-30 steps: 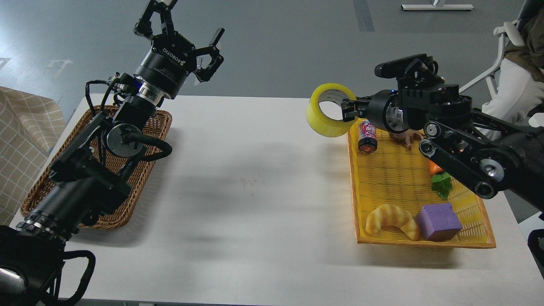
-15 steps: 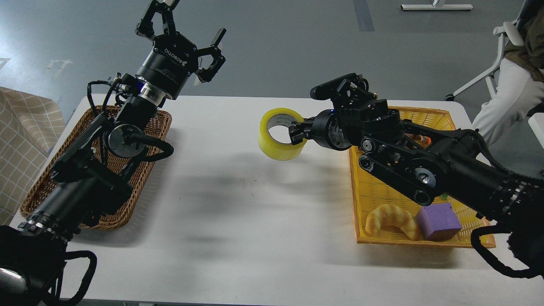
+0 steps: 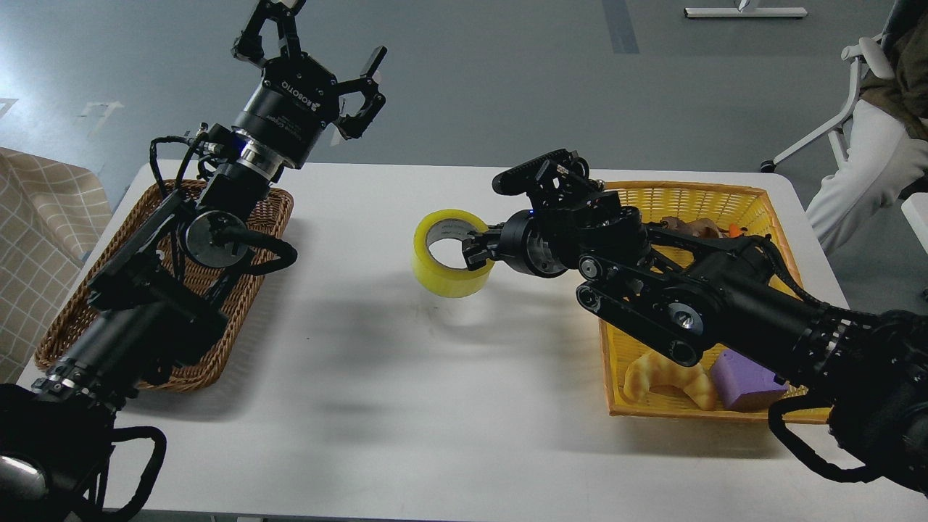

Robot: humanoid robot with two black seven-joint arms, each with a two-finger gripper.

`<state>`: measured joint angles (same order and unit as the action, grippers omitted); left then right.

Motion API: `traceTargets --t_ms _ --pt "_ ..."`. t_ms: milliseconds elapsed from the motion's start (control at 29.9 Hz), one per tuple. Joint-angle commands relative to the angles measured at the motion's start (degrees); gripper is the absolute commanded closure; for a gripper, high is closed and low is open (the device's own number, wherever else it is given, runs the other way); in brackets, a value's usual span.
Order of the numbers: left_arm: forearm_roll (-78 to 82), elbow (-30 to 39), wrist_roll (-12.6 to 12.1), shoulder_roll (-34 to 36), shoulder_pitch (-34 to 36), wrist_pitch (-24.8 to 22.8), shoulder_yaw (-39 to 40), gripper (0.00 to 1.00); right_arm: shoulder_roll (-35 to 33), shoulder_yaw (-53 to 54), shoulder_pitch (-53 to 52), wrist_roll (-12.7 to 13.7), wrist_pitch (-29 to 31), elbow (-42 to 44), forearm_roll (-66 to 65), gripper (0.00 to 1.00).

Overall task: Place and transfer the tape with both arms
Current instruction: 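Lower the tape roll onto the table and open the right gripper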

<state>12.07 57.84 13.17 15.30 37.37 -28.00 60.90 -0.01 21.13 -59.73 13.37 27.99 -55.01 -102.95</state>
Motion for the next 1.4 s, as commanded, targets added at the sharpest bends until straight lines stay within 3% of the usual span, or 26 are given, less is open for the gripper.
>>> traceTargets --t_ms 0,1371 --pt "0.0 0.0 0.0 0.0 0.0 0.0 0.1 0.02 0.0 -1.0 0.0 0.0 0.0 0.3 0.0 1.0" --pt "0.0 0.3 0.0 -0.4 -0.1 0.0 0.1 0.02 0.0 -3.0 2.2 0.0 0.0 0.5 -0.1 1.0"
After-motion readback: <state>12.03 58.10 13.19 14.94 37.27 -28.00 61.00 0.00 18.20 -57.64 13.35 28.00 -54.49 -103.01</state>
